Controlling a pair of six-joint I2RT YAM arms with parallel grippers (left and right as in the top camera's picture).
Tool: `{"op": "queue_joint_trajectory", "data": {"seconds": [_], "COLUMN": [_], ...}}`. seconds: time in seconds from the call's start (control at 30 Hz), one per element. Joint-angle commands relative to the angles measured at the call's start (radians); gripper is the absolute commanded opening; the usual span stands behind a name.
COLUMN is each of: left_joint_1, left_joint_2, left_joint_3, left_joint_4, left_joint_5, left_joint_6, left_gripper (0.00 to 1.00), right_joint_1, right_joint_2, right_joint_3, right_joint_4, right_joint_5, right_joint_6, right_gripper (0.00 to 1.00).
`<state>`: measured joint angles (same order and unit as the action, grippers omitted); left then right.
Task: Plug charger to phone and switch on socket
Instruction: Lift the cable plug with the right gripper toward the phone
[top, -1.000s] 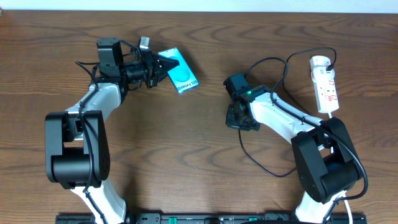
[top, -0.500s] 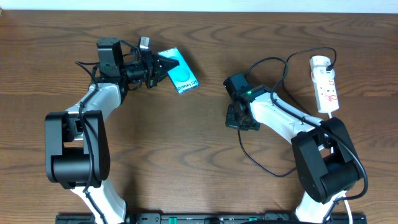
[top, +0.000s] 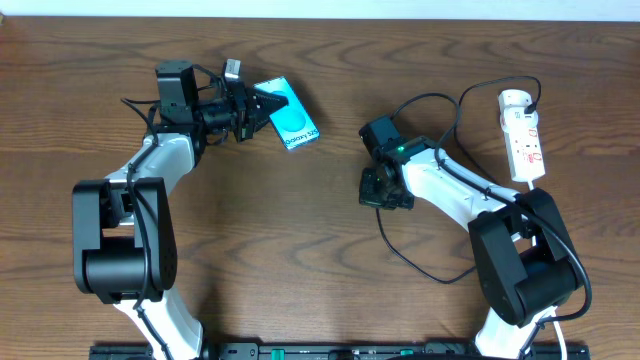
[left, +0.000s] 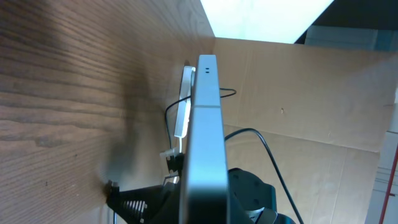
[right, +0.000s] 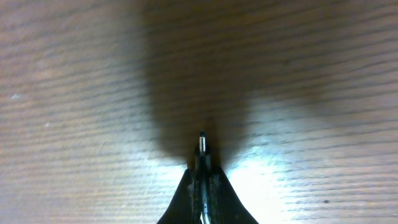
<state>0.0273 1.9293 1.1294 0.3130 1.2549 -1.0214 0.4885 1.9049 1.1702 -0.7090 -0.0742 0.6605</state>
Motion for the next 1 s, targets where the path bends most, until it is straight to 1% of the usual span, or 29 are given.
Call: {"op": "queue_joint_trajectory", "data": {"seconds": [0.0, 0.13, 0.37, 0.47, 0.5, 0.7, 0.73, 0.97], "left_joint_1": [0.000, 0.000, 0.002, 0.004, 0.008, 0.031, 0.037, 0.048], "left_joint_2": [0.010, 0.010, 0.010, 0.010, 0.010, 0.010, 0.010, 0.010], "left_joint_3": [0.004, 0.004, 0.004, 0.004, 0.004, 0.004, 0.004, 0.004], "left_joint_4": [0.003, 0.003, 0.004, 0.004, 0.004, 0.004, 0.003, 0.004], "left_joint_5": [0.040, 0.040, 0.039, 0.039, 0.039, 0.043, 0.048, 0.067], "left_joint_6": [-0.002, -0.002, -0.002, -0.002, -0.002, -0.002, -0.002, -0.014], "left_gripper": [0.07, 0.07, 0.07, 0.07, 0.08, 0.07, 0.07, 0.07], "right_joint_1": [-0.008, -0.017, -0.026, -0.039, -0.046, -0.064, -0.071, -0.103], "right_joint_2": [0.011, 0.010, 0.010, 0.010, 0.010, 0.010, 0.010, 0.010], "right_joint_3": [0.023, 0.053, 0.124, 0.152, 0.160, 0.163, 0.163, 0.163], "right_joint_4": [0.000, -0.006, -0.024, -0.046, -0.060, -0.084, -0.084, -0.080], "right_joint_5": [-0.069, -0.134, -0.366, -0.528, -0.614, -0.929, -1.056, -1.381], "right_joint_6": [-0.053, -0.100, -0.261, -0.387, -0.451, -0.685, -0.771, -0.979], "right_gripper": [0.01, 0.01, 0.01, 0.01, 0.01, 0.01, 0.01, 0.01]}}
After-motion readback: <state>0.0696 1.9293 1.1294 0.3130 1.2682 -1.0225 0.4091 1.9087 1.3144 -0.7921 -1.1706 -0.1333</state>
